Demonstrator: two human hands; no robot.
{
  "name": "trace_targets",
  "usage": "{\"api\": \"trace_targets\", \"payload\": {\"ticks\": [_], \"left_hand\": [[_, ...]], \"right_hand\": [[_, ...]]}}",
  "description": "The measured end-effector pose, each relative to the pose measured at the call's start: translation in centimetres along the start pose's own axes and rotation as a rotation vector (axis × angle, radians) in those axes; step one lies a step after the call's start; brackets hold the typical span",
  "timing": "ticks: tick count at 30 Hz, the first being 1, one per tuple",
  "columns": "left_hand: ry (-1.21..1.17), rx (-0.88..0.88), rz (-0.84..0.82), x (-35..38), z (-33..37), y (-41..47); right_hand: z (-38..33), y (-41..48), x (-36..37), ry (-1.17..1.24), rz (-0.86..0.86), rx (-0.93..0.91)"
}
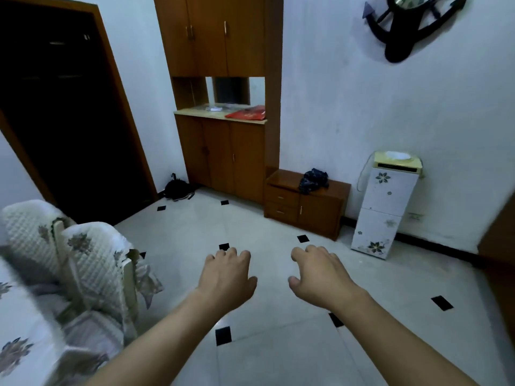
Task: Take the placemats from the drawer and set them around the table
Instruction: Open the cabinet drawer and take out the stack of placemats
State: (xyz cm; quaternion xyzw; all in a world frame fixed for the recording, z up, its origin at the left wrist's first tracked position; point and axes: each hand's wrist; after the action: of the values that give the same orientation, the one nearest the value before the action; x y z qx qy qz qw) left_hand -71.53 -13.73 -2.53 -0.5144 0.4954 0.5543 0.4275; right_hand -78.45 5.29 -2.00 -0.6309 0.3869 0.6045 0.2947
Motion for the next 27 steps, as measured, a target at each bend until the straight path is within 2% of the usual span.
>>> {"api": "trace_targets", "payload": {"ticks": [8, 18, 27], "left_hand": [[0.032, -0.039, -0.031, 3.8, -4.4, 16.7], [0.016, 0.096, -0.075, 5.7, -10.8, 42.4], [0.016, 0.154, -0.127, 8.9, -13.9, 63.0]], "right_hand": [[3.7, 18.2, 3.7, -0.033, 0.0, -0.04], [6.3, 42.1, 6.2, -0.036, 0.007, 0.08], [11.7, 61.1, 9.5, -0.007, -0.022, 0.154]]}}
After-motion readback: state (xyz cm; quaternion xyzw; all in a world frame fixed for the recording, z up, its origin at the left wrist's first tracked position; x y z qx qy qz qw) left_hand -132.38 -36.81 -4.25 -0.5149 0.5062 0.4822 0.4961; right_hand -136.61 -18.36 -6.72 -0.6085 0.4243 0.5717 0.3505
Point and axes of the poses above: each hand's wrist, its own y-axis towards the middle knuckle, its own x-axis out of the palm, z = x × y, and after that the axes turned 2 degrees about -y, right-handed
